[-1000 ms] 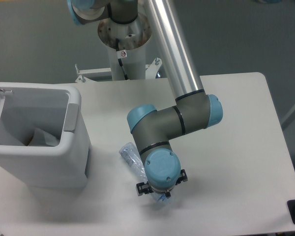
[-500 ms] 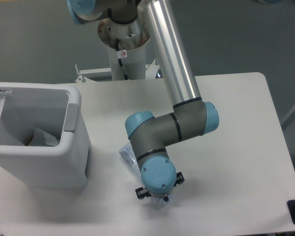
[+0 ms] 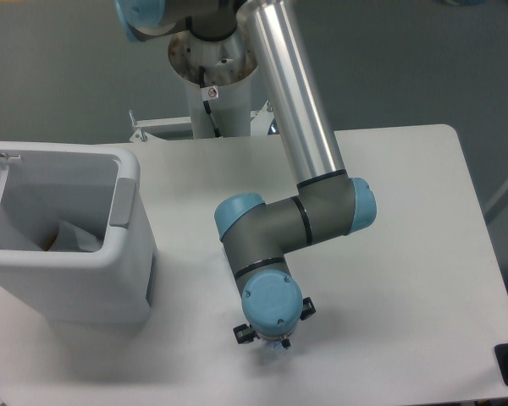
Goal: Place the trash in the trash can
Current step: 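Rotate the gripper and close it around the bottle's cap end, then lift the bottle and carry it over the trash bin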
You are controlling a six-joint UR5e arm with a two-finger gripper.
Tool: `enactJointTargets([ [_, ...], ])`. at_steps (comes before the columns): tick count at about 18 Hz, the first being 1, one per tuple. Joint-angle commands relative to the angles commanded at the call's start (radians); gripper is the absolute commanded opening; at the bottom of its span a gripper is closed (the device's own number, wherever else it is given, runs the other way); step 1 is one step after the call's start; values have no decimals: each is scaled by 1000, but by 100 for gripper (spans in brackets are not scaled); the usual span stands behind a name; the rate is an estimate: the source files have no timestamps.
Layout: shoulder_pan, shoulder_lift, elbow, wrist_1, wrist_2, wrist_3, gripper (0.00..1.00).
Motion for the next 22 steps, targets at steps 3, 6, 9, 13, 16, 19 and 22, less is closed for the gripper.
enactJointTargets([
  [3, 0, 21, -2, 0, -14, 3, 51],
  [6, 0, 40, -3, 0, -57, 8, 51],
  [9, 6, 58, -2, 17, -89, 14, 51],
  [13, 20, 93, -2, 119, -149, 14, 51],
  [16, 35, 132, -2, 169, -195, 15, 51],
  [19, 43, 179, -2, 170, -256, 24, 51],
  [22, 41, 236, -2, 172, -313, 41, 51],
])
